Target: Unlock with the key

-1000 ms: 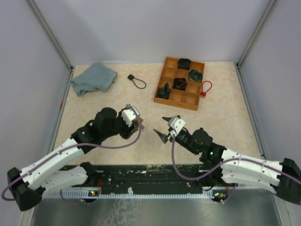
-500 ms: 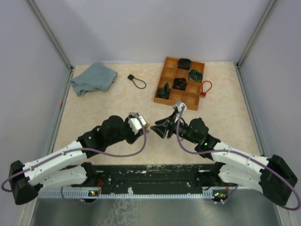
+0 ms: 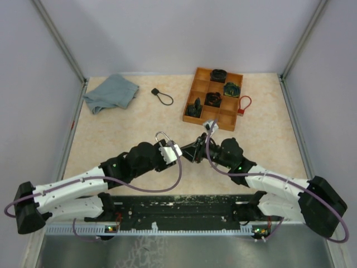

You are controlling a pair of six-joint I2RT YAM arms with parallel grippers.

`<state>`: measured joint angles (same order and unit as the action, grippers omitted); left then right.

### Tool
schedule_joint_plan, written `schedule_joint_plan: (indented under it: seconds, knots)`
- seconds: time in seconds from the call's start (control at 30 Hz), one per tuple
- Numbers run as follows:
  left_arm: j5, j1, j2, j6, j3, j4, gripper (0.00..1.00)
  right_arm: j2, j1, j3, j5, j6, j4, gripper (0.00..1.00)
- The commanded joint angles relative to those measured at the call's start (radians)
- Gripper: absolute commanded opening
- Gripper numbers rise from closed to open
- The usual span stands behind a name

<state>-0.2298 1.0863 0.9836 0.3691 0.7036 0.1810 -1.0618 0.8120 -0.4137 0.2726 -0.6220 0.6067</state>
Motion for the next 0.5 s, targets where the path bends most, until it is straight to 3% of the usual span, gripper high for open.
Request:
schedule_joint_plan:
  seconds: [0.0,0.17,0.3,0.47]
  knots:
    - [-0.045,0.007,-0.014,0.032,0.028,-0.115,0.0,0.019,-0.001,0.007,0.01,-0.026,0.057,0.29]
    - [-0.059,0.012,-0.011,0.024,0.015,-0.151,0.0,0.044,-0.002,0.028,-0.013,-0.033,0.052,0.29]
    - [-0.079,0.013,-0.01,0.008,0.018,-0.151,0.0,0.105,-0.001,0.064,-0.074,-0.024,0.024,0.36]
    - [-0.07,0.014,-0.01,-0.012,0.012,-0.164,0.0,0.12,-0.001,0.072,-0.029,-0.031,0.076,0.37]
